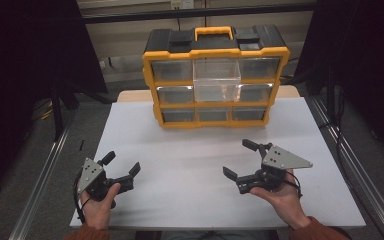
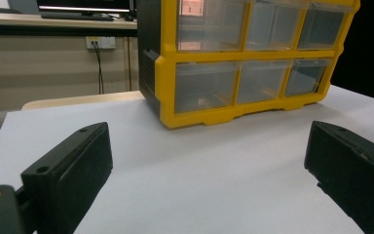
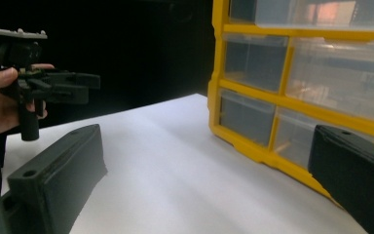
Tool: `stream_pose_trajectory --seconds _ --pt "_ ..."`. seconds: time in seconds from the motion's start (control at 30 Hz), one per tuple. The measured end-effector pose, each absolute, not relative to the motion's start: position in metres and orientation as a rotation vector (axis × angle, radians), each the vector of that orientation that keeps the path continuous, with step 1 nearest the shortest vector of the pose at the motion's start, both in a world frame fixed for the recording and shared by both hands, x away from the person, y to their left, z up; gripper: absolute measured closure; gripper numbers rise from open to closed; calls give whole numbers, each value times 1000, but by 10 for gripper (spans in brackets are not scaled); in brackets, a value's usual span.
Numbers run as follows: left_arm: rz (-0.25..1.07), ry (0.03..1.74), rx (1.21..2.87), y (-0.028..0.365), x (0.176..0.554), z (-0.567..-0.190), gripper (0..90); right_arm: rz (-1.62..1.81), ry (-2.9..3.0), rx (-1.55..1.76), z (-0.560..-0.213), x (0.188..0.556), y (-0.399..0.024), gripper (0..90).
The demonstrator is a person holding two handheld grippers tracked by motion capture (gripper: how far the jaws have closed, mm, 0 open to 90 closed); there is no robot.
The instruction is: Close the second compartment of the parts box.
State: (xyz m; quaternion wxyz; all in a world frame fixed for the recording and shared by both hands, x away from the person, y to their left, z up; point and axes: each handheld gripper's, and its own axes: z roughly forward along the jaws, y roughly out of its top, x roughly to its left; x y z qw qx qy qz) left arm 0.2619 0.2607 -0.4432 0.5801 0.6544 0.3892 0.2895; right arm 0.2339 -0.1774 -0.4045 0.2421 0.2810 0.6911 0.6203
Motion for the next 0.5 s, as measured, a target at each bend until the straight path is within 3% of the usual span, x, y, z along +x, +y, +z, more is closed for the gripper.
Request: stream_pose_trajectory --seconds 0.5 --pt "671 914 1529 260 264 -444 36 1767 1853 737 -379 261 -163 20"
